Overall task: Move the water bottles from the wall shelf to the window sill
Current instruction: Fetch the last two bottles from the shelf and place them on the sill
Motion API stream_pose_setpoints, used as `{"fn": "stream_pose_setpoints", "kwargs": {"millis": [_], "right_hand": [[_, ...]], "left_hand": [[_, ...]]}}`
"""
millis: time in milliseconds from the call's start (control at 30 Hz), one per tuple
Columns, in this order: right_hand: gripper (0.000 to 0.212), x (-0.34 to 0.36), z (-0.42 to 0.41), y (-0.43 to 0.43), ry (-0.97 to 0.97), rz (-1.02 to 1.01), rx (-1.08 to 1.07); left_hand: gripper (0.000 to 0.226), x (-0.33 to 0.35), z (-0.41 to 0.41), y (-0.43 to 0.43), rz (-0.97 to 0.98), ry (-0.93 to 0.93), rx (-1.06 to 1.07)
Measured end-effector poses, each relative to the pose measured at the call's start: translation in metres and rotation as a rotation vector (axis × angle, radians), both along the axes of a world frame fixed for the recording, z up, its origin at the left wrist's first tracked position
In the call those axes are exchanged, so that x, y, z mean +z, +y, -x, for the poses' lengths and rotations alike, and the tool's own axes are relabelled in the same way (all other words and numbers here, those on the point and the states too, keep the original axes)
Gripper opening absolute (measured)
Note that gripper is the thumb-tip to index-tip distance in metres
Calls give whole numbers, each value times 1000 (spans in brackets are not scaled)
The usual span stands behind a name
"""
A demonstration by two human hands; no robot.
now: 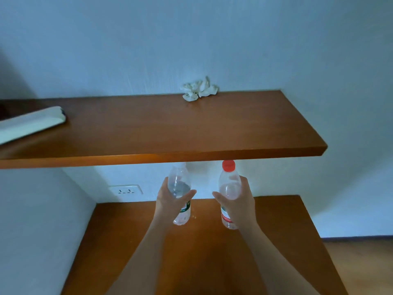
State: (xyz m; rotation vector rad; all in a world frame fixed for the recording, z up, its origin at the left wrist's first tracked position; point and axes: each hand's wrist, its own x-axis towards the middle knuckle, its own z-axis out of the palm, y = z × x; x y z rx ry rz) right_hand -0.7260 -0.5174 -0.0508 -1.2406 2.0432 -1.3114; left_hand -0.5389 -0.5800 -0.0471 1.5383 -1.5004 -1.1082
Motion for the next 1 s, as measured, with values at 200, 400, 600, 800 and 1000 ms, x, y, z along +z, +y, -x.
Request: {"fn": "stream_pose_setpoints", "kwargs": {"millis": [200, 400, 600, 800, 1000], "right_hand": [[75, 19, -7, 15, -37, -6, 45], [78, 22, -30, 23, -74, 9, 94], [66, 22, -72, 22, -134, -65, 208], [55, 21, -132, 18, -226, -88, 468], [71, 15, -188, 26, -253, -114, 805]], "left_hand": [[66, 23, -11, 22, 58, 1, -16], [54, 30, -27, 44, 40, 83, 18], [63, 26, -75, 66, 50, 84, 90], [62, 28, -132, 104, 113, 113, 252], [59, 32, -182, 164, 136, 122, 554]]}}
